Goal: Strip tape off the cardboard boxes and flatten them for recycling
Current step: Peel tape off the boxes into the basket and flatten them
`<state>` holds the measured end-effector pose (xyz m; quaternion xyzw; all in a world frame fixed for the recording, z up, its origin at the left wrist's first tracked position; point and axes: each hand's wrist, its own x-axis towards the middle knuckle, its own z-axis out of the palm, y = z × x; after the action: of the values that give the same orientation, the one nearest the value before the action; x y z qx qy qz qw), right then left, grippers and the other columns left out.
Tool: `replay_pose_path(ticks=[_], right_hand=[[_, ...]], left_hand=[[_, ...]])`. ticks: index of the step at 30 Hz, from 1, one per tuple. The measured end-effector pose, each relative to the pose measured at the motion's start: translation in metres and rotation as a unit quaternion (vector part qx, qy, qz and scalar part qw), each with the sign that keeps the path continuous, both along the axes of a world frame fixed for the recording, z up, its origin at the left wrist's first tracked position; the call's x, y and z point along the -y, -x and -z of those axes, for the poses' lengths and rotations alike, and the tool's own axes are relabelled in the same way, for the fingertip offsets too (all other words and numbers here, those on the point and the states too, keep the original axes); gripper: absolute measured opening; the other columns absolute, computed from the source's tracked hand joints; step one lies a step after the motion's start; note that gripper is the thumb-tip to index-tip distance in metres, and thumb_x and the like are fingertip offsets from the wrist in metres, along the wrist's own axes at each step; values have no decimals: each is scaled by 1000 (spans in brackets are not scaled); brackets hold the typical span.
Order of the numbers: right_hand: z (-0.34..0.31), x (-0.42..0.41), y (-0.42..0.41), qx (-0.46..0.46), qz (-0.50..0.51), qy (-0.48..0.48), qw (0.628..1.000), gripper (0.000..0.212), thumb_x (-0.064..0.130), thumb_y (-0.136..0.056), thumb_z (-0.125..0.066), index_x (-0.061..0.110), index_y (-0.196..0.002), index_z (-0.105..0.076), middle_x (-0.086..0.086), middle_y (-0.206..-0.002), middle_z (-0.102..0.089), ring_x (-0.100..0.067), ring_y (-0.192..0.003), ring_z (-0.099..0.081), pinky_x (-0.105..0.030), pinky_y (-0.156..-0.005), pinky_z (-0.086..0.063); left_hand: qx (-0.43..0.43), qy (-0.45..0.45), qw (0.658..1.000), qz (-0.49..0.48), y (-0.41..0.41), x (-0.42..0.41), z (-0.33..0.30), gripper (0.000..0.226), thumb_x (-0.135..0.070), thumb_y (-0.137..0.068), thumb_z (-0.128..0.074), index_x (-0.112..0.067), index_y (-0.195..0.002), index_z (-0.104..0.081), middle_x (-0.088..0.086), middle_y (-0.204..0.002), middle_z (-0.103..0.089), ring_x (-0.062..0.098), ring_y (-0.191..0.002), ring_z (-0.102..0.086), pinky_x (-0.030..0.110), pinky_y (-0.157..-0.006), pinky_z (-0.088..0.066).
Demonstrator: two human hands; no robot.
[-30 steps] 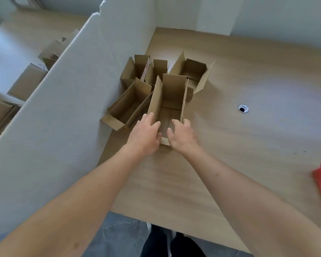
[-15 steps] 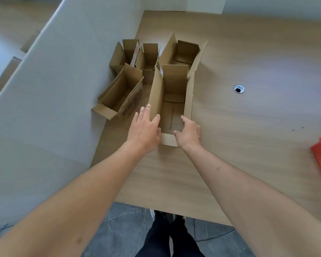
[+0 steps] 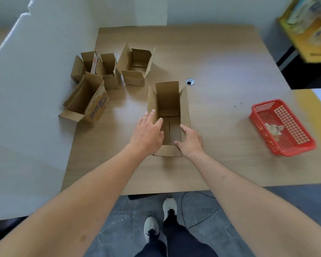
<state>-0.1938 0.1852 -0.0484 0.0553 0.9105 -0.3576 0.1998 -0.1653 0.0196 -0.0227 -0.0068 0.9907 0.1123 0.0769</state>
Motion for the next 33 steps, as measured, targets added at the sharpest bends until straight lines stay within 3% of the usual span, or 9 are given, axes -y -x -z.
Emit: replay_pose_path(ticks=[11, 17, 21, 24, 26, 28, 30, 32, 33], right_hand=[[4, -135, -15, -2, 21, -18, 1000, 93, 20, -88, -82, 41, -160, -27, -3, -154, -49, -29, -140, -47, -42, -113, -44], [26, -189, 5, -20, -45, -15, 999, 111, 21, -87, -82, 50, -160, -4, -6, -154, -48, -30, -138, -49, -42, -111, -44], [36, -218, 17, -32, -104, -66, 992, 115, 41, -86, -81, 34, -164, 3, -9, -168, -11, -32, -151, -26, -47, -119, -34], [46, -227, 23, -124, -234, -237, 935, 111, 66, -94, -55, 6, -162, 8, -18, -166, 19, -38, -156, 7, -51, -128, -8], [52, -229, 28, -167, -320, -275, 891, 103, 65, -101, -36, -6, -158, 13, -26, -164, 26, -42, -155, 18, -54, -127, 0], [60, -226, 30, -165, -396, -287, 856, 92, 63, -103, -19, -4, -159, 10, -34, -160, 27, -46, -152, 22, -57, -126, 0], [65, -221, 27, -126, -432, -277, 849, 88, 69, -100, -18, 11, -163, 3, -39, -155, 31, -51, -147, 28, -59, -126, 1], [67, -215, 22, -106, -433, -259, 857, 66, 62, -101, -37, 25, -156, -33, -40, -153, 34, -55, -145, 30, -61, -125, 0], [67, -211, 20, -110, -425, -248, 863, 44, 54, -102, -46, 26, -135, -52, -40, -153, 33, -57, -144, 29, -62, -125, -2]], left_hand=[[66, 45, 992, 100, -2, -125, 4, 77, -47, -101, -51, -11, -161, -17, 18, -168, -6, 32, -156, -7, 46, -127, -8], [183, 5, 982, 36, 1, -173, 28, 99, -53, -95, -62, -10, -162, -3, 14, -169, 8, 31, -156, 2, 43, -125, -12], [179, -27, 983, -30, -2, -195, 46, 104, -47, -92, -70, -11, -162, -3, 11, -169, 14, 28, -157, 5, 44, -124, -22], [156, -58, 984, -67, -2, -203, 57, 105, -39, -90, -74, -13, -163, -4, 7, -170, 12, 27, -157, -4, 41, -124, -24], [135, -73, 985, -82, -2, -203, 64, 105, -36, -89, -77, -13, -163, -6, 6, -170, 6, 27, -156, -12, 39, -122, -28], [114, -90, 986, -87, -2, -200, 71, 105, -35, -87, -79, -13, -163, -9, 6, -171, 0, 26, -155, -18, 36, -120, -29], [96, -107, 986, -83, -1, -197, 77, 106, -34, -86, -80, -13, -163, -11, 5, -170, -4, 25, -153, -22, 35, -119, -30], [85, -130, 985, -77, -2, -192, 82, 108, -33, -84, -83, -15, -163, -11, 3, -170, -8, 23, -153, -22, 35, -120, -29], [84, -141, 984, -75, -2, -189, 83, 110, -32, -83, -84, -15, -163, -10, 2, -170, -11, 22, -154, -21, 34, -121, -28]])
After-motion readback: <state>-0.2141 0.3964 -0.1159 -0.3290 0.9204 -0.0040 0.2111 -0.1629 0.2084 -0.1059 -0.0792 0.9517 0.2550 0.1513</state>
